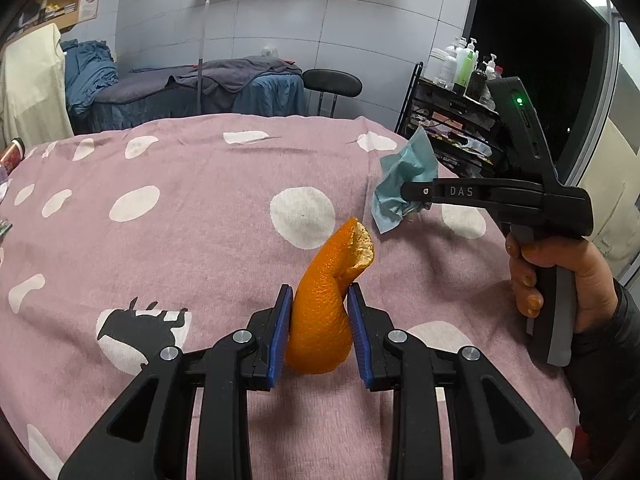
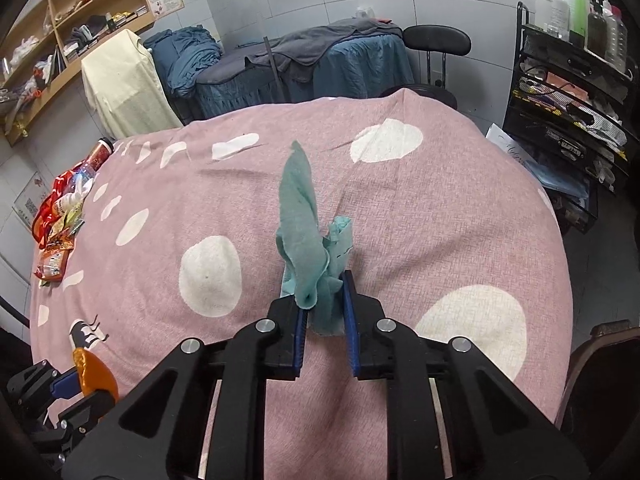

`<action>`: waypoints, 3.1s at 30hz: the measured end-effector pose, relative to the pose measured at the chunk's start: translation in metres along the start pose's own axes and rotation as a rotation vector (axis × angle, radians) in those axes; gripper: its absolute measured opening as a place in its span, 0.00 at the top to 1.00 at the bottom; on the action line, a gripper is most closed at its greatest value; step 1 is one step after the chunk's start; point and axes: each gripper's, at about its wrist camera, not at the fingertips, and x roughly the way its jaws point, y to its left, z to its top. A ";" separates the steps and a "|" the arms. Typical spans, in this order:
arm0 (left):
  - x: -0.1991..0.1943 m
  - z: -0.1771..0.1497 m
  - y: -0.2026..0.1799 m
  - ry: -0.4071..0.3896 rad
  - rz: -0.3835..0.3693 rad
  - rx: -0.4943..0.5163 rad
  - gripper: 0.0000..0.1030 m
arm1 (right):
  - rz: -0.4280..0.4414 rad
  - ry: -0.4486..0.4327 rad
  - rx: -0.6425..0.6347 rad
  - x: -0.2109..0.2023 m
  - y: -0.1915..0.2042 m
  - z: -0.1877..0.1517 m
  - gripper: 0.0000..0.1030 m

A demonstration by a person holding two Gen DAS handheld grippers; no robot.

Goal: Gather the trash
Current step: 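Carry the teal cloth with the right tool over the bin and release it, then lower the orange wrapper with the left tool into the bin and release it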

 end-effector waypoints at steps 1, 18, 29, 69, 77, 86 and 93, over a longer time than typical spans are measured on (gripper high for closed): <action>-0.001 0.000 0.001 -0.003 -0.001 -0.005 0.72 | 0.005 -0.004 0.002 -0.003 0.000 -0.001 0.83; -0.032 -0.006 -0.030 -0.066 -0.039 -0.009 0.72 | 0.054 -0.133 0.044 -0.104 -0.021 -0.058 0.83; -0.040 -0.012 -0.073 -0.088 -0.112 0.021 0.72 | 0.022 -0.202 0.131 -0.158 -0.061 -0.099 0.83; -0.042 -0.037 -0.165 -0.052 -0.282 0.122 0.72 | -0.345 -0.040 0.382 -0.160 -0.201 -0.194 0.46; -0.046 -0.037 -0.172 -0.057 -0.288 0.136 0.72 | -0.346 -0.055 0.394 -0.167 -0.197 -0.213 0.28; -0.041 -0.033 -0.193 -0.050 -0.328 0.179 0.72 | -0.349 -0.198 0.416 -0.201 -0.188 -0.220 0.22; -0.021 -0.025 -0.223 -0.012 -0.360 0.242 0.72 | -0.414 -0.314 0.417 -0.233 -0.180 -0.216 0.16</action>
